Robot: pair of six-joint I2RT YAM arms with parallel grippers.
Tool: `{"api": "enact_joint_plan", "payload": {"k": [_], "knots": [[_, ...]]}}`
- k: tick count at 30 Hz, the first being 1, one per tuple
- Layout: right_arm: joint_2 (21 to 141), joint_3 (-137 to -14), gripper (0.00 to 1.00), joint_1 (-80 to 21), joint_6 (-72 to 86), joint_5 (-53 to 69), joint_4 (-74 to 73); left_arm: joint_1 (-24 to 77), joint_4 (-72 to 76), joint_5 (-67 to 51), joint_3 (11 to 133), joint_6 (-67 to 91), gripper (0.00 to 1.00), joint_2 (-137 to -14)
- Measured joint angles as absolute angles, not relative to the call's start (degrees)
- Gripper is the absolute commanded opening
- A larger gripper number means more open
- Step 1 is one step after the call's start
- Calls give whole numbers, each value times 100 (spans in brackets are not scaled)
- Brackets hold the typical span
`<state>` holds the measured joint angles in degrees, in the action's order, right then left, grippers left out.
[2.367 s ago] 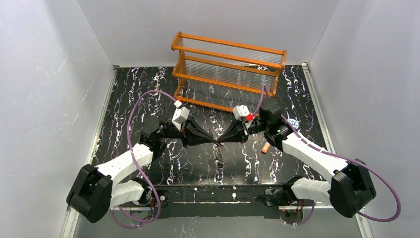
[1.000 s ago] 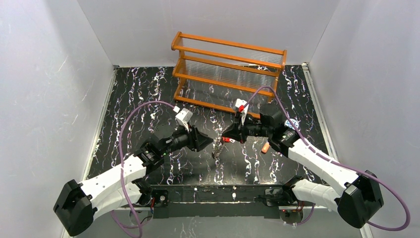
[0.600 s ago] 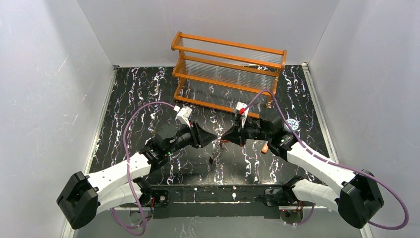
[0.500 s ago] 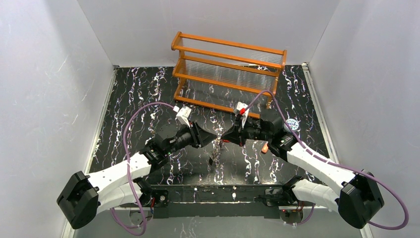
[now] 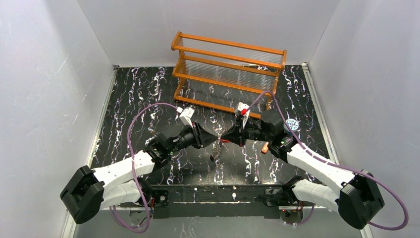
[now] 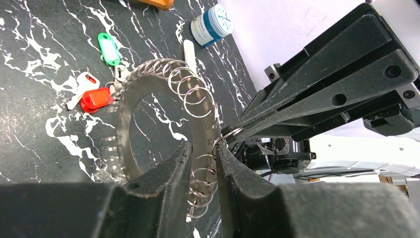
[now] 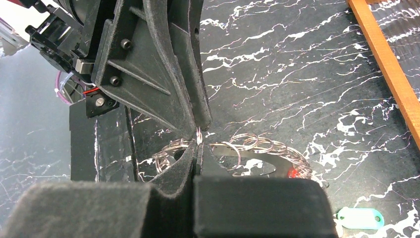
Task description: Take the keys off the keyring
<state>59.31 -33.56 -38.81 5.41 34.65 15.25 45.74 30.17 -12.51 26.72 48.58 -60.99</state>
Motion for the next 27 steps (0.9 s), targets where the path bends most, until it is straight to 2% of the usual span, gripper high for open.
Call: {"api": "enact_joint_plan", "payload": {"k": [2, 7, 13, 19, 27], "knots": [[5922, -3345, 1, -3881, 541, 3465, 1533, 4593, 3061, -1284, 2672, 4860, 16, -6136], [5870, -3286, 1, -3892, 534, 3461, 1559, 4659, 3120, -1345, 2674, 4847, 18, -6208], [5808, -3284, 1, -3903, 449, 3444, 1559, 4681, 3181, -1396, 2674, 4856, 0, -6213], [5771, -3229, 1, -3903, 298, 3415, 1525, 4685, 3079, -1406, 2705, 4709, 0, -6160], [5476, -3194, 1, -3918, -259, 3376, 1365, 4689, 2075, -1411, 3297, 3916, 0, -5944]]}}
